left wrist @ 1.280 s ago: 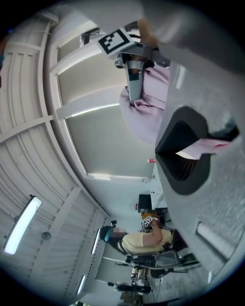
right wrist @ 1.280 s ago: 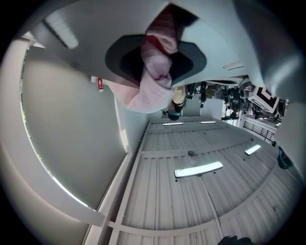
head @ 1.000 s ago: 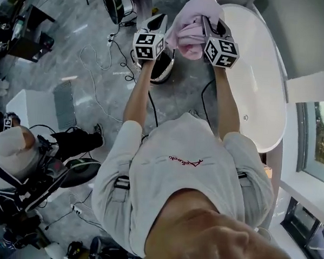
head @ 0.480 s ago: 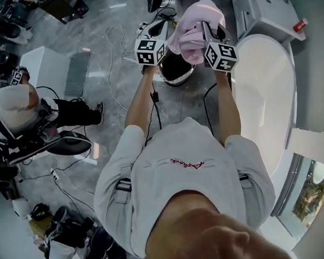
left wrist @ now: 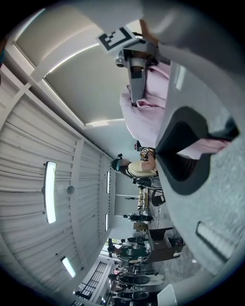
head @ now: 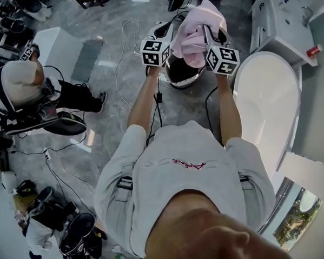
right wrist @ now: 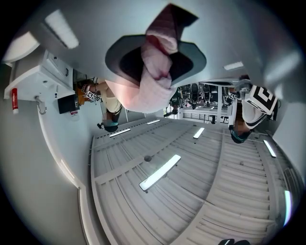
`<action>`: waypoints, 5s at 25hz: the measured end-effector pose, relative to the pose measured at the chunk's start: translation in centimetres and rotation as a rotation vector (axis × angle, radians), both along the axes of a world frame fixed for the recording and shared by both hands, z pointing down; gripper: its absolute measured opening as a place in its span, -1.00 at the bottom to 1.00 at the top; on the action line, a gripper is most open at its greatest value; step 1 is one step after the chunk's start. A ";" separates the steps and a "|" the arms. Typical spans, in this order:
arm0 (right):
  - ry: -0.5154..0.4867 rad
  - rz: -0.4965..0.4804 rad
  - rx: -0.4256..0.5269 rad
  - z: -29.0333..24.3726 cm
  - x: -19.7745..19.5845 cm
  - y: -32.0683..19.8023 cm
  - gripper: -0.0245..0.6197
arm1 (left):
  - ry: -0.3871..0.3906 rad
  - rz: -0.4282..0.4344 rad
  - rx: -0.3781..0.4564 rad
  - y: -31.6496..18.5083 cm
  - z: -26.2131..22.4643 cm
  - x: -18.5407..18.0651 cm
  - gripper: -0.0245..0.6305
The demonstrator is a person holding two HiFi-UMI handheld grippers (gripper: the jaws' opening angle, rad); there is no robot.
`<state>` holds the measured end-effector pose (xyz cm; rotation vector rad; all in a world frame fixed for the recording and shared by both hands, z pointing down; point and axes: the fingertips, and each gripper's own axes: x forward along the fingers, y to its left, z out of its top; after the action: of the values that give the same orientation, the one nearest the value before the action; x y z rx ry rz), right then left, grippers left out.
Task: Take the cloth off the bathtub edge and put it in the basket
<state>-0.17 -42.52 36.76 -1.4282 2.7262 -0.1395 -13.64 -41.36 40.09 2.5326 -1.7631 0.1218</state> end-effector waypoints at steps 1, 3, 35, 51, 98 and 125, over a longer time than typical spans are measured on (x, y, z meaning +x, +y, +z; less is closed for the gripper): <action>0.001 -0.008 -0.001 0.1 0.0 0.0 -0.60 | -0.002 -0.004 0.001 0.0 0.0 0.2 -0.93; 0.006 -0.023 -0.004 0.2 0.2 0.2 -0.60 | -0.003 -0.012 0.006 0.2 -0.4 0.7 -0.93; 0.039 0.114 0.011 -0.1 -9.3 -9.5 -0.59 | 0.057 0.104 0.013 -12.0 0.2 -9.7 -0.93; 0.071 0.115 -0.057 4.0 -10.7 -12.0 -0.59 | 0.066 0.118 -0.065 -14.6 5.0 -10.3 -0.93; 0.299 -0.030 -0.661 43.7 -10.8 -16.7 0.01 | 0.107 0.015 -0.504 -16.4 34.9 -8.7 -0.93; 0.257 -0.032 -0.530 35.7 -9.2 -15.0 -0.90 | 0.127 -0.005 -0.428 -14.5 29.2 -8.2 -0.92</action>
<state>-9.39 -57.56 72.45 -1.6089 3.0702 -0.7846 -21.88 -55.84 69.33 2.1807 -1.5043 0.2961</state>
